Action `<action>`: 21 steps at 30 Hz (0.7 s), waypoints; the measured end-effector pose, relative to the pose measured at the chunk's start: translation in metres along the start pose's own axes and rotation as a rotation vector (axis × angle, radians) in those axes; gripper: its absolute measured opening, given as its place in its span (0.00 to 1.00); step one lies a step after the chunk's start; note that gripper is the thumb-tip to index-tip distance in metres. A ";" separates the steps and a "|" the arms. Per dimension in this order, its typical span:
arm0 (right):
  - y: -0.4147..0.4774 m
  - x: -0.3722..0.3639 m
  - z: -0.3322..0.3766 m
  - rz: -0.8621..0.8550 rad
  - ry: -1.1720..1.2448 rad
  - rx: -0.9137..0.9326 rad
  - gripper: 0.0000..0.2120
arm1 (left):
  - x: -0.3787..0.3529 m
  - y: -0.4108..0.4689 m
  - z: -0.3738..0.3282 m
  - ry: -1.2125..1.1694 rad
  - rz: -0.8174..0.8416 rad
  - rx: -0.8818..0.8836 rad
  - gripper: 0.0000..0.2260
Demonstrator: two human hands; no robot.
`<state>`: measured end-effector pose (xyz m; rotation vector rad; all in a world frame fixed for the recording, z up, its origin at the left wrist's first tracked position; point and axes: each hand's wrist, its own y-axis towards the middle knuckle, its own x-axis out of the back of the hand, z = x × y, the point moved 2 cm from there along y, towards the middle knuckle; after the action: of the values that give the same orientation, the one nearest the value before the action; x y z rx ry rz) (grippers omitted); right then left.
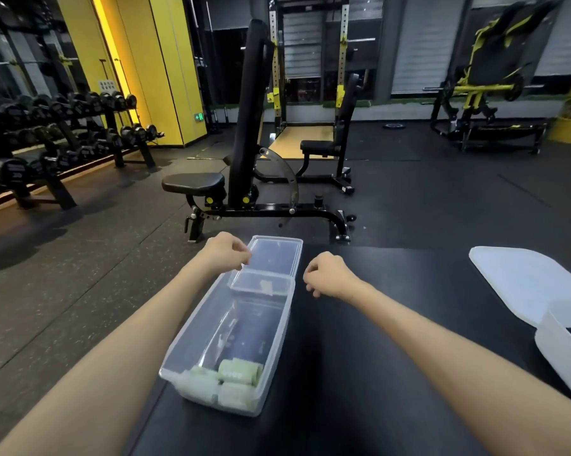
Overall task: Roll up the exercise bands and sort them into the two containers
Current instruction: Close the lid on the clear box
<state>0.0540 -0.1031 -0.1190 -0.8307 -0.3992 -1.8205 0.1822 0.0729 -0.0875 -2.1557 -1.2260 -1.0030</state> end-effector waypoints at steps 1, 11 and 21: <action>0.011 0.004 0.003 0.018 0.010 -0.031 0.13 | 0.000 0.009 0.000 0.004 0.018 0.016 0.06; 0.102 -0.005 0.001 0.122 0.137 -0.323 0.10 | -0.015 0.099 0.037 -0.010 0.041 0.191 0.05; 0.139 -0.031 -0.015 -0.014 0.150 -0.473 0.06 | -0.039 0.131 0.073 -0.009 -0.006 0.270 0.04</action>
<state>0.1817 -0.1465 -0.1662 -1.0001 0.1318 -2.0069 0.3095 0.0374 -0.1684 -1.9504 -1.2917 -0.7803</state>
